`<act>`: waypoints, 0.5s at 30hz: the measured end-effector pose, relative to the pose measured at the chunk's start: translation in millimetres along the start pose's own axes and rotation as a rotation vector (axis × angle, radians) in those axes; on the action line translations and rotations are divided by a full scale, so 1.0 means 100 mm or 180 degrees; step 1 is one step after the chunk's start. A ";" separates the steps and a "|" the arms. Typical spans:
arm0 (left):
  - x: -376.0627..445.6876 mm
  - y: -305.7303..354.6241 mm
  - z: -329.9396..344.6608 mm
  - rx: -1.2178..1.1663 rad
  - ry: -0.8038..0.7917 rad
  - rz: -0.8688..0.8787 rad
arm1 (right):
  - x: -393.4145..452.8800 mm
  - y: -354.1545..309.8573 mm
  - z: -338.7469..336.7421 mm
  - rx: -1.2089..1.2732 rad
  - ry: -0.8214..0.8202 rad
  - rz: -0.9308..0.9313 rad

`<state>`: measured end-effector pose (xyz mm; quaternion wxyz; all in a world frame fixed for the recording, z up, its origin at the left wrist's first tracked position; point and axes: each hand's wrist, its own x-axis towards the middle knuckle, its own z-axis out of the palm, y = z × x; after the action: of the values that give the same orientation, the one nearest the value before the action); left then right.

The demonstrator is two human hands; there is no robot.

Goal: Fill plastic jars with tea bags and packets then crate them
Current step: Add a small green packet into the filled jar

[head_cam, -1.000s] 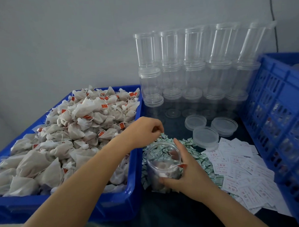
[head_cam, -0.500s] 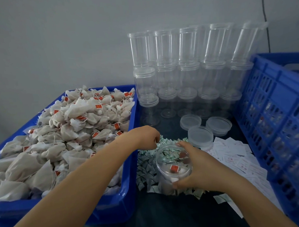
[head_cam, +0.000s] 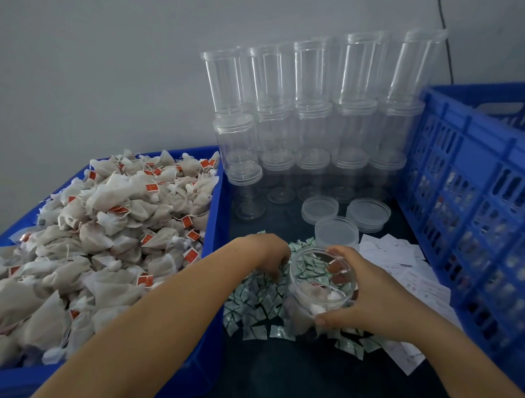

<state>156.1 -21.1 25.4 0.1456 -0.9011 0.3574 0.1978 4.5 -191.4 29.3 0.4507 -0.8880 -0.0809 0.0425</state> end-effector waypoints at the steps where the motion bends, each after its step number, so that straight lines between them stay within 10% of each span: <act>1: 0.03 0.00 0.00 0.0037 0.0019 0.0013 | 0.01 0.01 0.00 0.0005 0.0002 -0.0002; 15: 0.06 -0.08 0.01 -0.0339 0.0193 -0.0211 | 0.14 0.09 0.15 0.0040 0.0191 -0.0070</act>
<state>165.2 -18.9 22.1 0.0932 -0.9244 0.3206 0.1843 17.4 -182.2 13.2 0.4589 -0.8851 -0.0768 0.0114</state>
